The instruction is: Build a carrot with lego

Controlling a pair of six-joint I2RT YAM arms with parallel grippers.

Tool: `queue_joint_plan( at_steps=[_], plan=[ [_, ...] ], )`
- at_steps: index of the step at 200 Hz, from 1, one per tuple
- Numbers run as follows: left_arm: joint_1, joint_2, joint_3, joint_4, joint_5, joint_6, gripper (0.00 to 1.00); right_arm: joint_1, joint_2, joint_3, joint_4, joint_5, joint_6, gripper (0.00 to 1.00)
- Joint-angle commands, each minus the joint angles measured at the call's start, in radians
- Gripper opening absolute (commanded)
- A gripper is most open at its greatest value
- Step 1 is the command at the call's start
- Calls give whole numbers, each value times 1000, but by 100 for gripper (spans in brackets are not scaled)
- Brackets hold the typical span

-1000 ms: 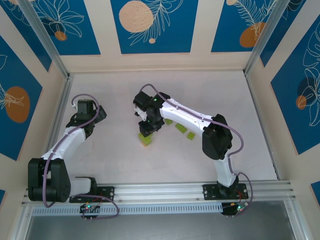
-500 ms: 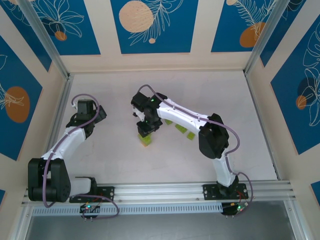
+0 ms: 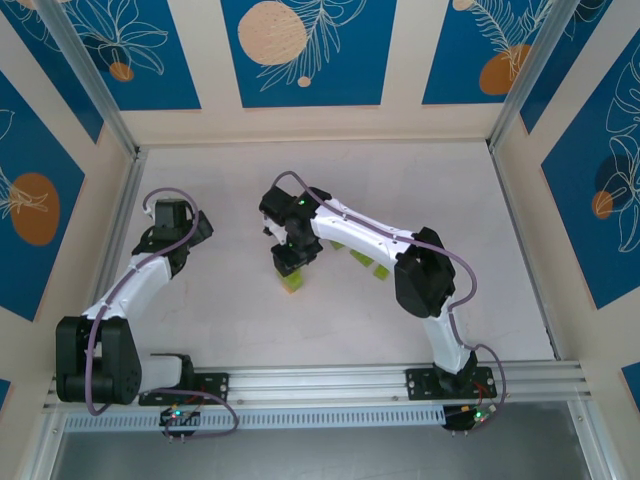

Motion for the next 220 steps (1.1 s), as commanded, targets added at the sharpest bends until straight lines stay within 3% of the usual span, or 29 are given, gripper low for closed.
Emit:
queue_joint_plan(
  at_steps=[1,220],
  plan=[
    [15,-18,23,2,5,1,99,9,16,34,-14,-15,9,34],
    [16,-18,23,3,4,1,99,19,55,57,-49,24,5,34]
  ],
)
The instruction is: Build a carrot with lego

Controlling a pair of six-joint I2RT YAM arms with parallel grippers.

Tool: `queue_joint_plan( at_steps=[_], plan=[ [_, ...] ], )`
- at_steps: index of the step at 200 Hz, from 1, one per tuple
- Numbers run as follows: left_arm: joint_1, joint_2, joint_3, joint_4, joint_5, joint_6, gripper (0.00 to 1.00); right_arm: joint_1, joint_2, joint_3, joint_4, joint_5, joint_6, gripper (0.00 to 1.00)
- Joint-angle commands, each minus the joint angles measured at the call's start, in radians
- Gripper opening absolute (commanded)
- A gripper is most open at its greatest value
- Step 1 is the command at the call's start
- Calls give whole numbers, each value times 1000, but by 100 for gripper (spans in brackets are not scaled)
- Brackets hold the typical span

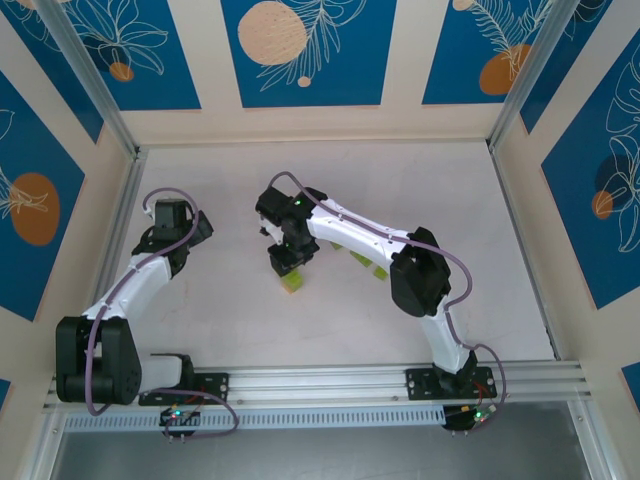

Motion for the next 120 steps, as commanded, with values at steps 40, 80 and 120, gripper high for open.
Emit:
queue_joint_plan(
  at_steps=[40,80,120],
  plan=[
    [16,-16,23,3,5,2,99,16,30,22,-44,11,4,34],
    [15,-18,22,2,3,1,99,21,36,22,-36,2,13,34],
    [15,-19,23,3,4,2,99,22,41,24,-41,0,15,34]
  ],
)
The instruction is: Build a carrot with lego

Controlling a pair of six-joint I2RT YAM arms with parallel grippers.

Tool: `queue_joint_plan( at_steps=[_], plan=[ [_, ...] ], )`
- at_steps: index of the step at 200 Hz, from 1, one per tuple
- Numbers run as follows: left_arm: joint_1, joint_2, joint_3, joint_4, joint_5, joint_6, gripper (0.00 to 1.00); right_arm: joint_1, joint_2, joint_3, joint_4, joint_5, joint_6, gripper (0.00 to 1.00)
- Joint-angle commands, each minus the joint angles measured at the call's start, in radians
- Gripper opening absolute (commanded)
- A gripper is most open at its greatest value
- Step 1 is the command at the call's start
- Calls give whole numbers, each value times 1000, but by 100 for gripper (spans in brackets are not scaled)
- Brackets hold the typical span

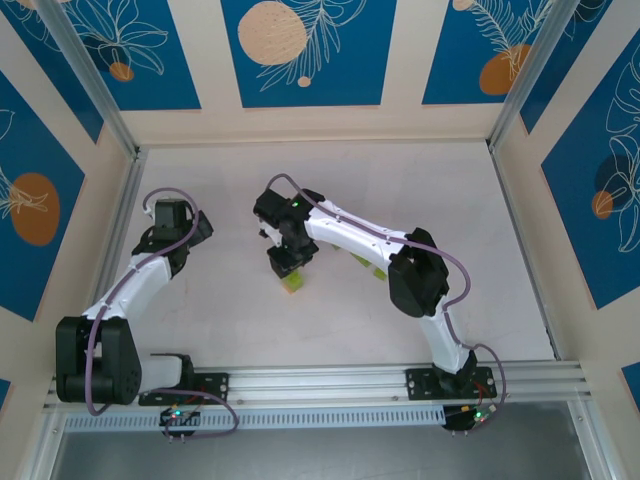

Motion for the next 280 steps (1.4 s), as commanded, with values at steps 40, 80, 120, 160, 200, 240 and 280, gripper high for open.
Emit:
queue_joint_plan(
  at_steps=[40,80,120,160,200,240,280],
  plan=[
    [16,-20,23,3,4,2,99,17,52,23,-51,0,13,34],
    [15,-19,23,4,3,1,99,30,88,22,-74,29,13,34],
    [15,-18,22,3,4,1,99,43,94,-35,-60,29,25,33],
    [16,-18,22,3,6,0,99,67,107,-125,-41,29,38,33],
    [15,-20,22,3,6,-1,99,79,117,-182,-26,22,44,33],
    [16,-20,22,4,4,1,99,79,104,-174,-31,36,40,33],
    [15,-21,22,1,5,1,99,70,60,-114,-50,47,30,34]
  ],
)
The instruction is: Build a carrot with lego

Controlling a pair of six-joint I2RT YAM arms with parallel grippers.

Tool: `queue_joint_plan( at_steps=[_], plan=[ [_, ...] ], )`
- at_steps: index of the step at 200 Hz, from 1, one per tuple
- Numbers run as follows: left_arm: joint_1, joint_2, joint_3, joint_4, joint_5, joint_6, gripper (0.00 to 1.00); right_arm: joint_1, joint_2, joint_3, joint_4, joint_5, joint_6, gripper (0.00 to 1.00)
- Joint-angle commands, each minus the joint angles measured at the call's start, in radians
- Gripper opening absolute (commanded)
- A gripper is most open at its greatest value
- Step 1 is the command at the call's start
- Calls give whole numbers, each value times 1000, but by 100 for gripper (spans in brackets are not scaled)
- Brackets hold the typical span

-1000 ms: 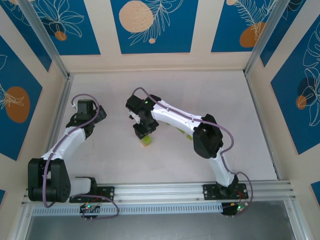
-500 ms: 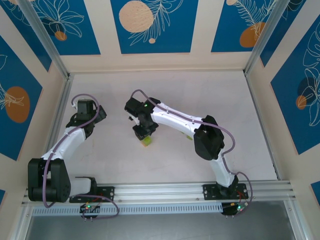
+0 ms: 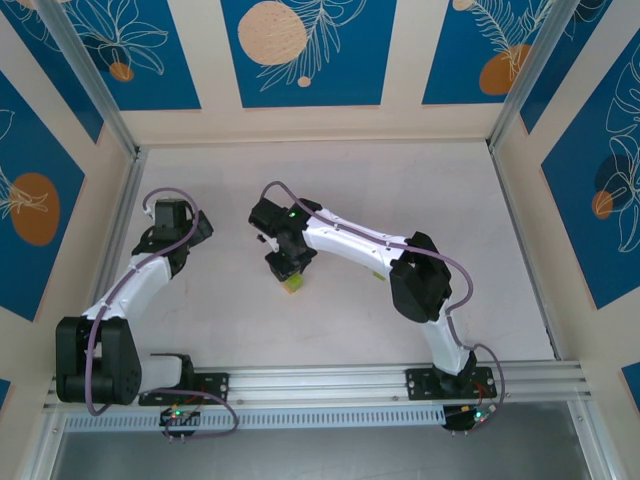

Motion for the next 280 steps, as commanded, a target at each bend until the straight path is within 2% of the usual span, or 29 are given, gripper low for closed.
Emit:
queue_joint_plan(
  at_steps=[1,95,156,193,239,280],
  plan=[
    [15,-21,22,2,5,1,99,21,90,-40,-116,-60,4,34],
    [15,-21,26,1,6,2,99,5,54,64,-147,-65,-26,39],
    [16,-20,28,1,5,2,99,1,29,76,-136,-64,-39,58],
    [16,-19,26,1,5,1,99,-13,-36,63,-115,-49,-32,67],
    [15,-22,26,-3,6,3,99,-89,-165,-8,-82,49,0,72],
    [15,-31,22,-2,4,4,99,-250,-284,-206,-35,51,-74,72]
  ],
)
